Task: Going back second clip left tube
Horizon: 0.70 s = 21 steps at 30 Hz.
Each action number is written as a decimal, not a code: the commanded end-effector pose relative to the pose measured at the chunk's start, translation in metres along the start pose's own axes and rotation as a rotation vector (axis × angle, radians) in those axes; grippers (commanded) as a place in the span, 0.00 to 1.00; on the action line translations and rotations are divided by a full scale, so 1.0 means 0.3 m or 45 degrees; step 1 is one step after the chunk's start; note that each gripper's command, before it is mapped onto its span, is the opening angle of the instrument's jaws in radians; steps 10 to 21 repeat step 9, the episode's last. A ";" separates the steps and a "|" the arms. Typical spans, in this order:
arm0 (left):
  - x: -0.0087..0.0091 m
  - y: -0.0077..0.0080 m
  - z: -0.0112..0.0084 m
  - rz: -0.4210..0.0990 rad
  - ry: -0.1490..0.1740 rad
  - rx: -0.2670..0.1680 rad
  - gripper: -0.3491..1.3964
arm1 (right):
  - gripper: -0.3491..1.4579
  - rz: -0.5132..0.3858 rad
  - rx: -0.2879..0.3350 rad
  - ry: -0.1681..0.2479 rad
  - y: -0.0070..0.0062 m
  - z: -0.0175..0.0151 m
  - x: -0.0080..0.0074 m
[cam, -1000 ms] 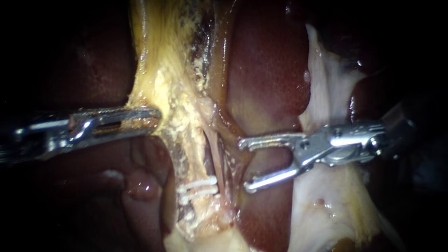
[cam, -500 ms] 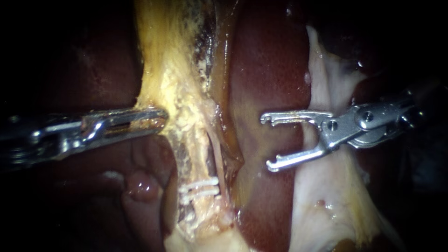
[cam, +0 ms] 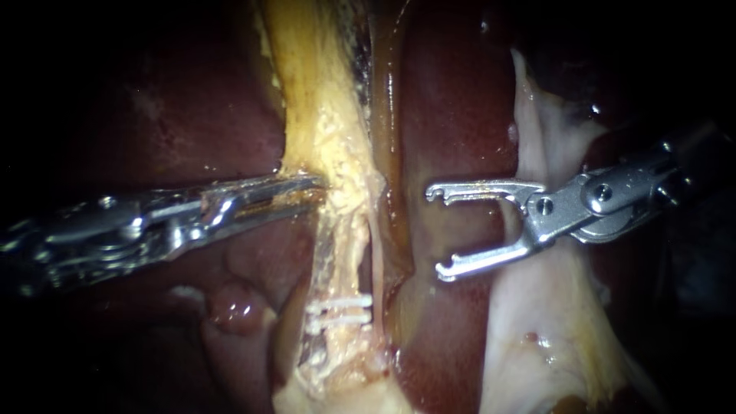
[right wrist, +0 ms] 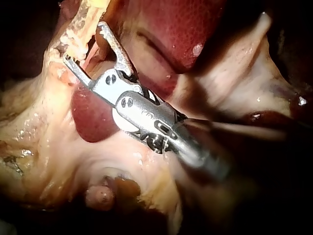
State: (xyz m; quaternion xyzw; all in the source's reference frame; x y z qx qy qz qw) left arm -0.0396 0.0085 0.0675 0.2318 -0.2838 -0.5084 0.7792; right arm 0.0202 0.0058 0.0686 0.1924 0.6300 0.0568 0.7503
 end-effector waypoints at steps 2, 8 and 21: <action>-0.0001 0.0001 -0.0004 0.002 0.002 0.002 0.00 | 0.52 -0.007 -0.001 0.003 0.0000 0.000 0.0001; -0.0005 0.0002 -0.0008 0.003 0.004 0.004 0.00 | 0.52 -0.022 -0.002 0.006 -0.0001 0.000 0.0002; -0.0006 0.0003 -0.0009 0.003 0.004 0.005 0.00 | 0.52 -0.022 -0.002 0.006 -0.0001 0.000 0.0002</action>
